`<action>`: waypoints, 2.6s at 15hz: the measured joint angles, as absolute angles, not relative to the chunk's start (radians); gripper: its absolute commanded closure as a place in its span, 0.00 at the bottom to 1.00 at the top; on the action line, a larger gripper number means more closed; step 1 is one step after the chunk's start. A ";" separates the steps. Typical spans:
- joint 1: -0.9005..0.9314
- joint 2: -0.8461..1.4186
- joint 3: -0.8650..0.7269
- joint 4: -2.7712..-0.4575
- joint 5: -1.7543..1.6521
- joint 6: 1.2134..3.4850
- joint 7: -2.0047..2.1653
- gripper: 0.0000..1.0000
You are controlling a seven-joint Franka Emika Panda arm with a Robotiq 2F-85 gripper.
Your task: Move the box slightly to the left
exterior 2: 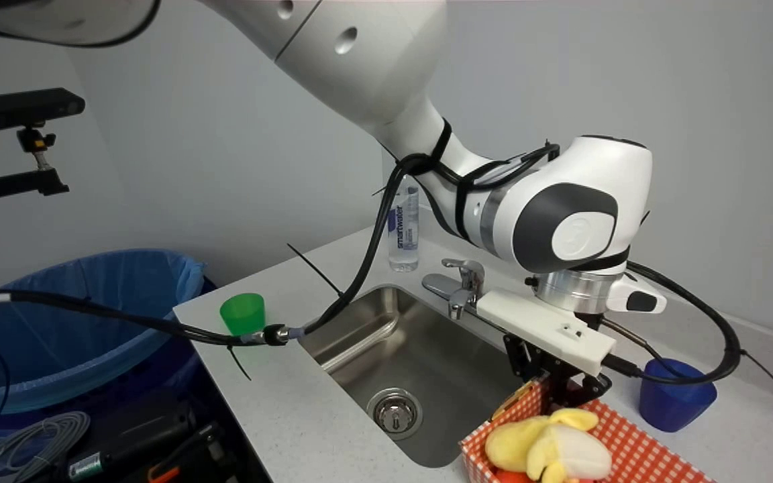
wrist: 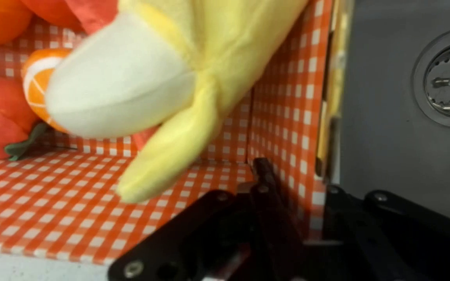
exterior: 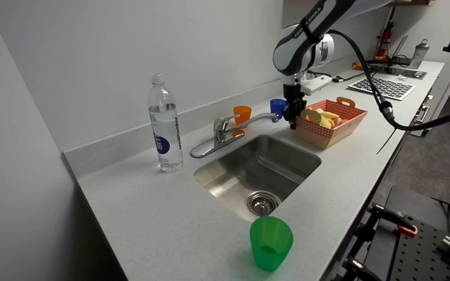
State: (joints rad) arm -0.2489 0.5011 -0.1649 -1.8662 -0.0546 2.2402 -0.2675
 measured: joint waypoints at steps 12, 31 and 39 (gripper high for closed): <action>-0.240 0.478 -0.041 -1.888 -0.055 2.240 -0.376 0.97; -0.247 0.428 -0.049 -1.897 -0.055 2.243 -0.436 0.00; -0.245 0.332 -0.050 -1.918 -0.059 2.244 -0.470 0.00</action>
State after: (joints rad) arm -0.2451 0.3319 -0.0502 -1.9183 -0.0588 2.2440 -0.4705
